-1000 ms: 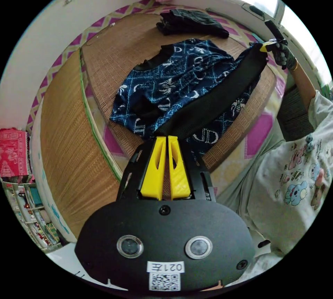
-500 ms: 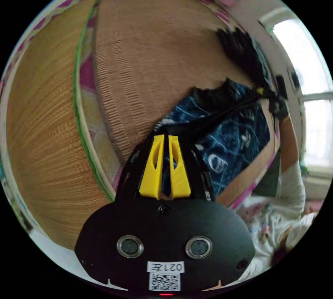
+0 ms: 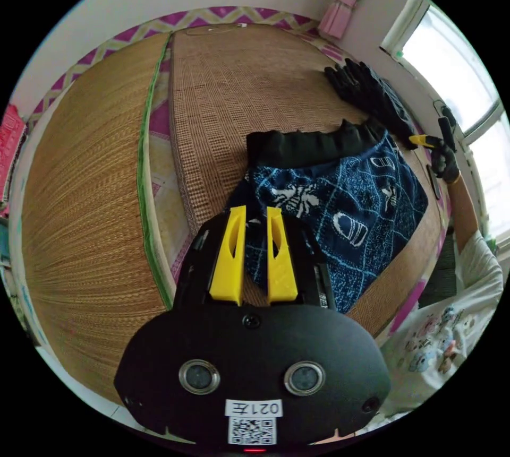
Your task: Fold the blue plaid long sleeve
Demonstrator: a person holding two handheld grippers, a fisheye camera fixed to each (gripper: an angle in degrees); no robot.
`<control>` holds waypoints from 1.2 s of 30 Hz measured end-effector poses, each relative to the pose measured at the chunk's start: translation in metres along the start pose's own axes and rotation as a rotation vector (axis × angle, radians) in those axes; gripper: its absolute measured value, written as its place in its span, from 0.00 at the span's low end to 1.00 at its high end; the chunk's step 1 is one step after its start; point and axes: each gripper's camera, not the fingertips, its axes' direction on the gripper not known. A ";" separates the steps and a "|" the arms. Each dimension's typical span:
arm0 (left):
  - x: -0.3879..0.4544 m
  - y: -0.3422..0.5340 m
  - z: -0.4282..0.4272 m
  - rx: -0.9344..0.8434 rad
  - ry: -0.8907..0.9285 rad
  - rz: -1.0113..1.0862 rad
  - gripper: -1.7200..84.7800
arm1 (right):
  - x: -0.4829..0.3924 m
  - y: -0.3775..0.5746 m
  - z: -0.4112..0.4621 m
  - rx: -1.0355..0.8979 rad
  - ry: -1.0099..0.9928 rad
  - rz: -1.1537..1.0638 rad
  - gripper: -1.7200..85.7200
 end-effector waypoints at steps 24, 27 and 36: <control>-0.058 -0.052 0.040 0.176 0.167 -0.108 0.01 | -0.012 -0.099 0.092 0.006 0.073 0.116 0.02; -0.055 -0.049 0.044 0.146 0.106 -0.109 0.01 | -0.026 -0.100 0.092 0.026 0.096 0.099 0.02; -0.058 -0.008 0.062 0.162 0.076 -0.175 0.01 | -0.048 -0.075 0.094 0.063 0.236 0.126 0.10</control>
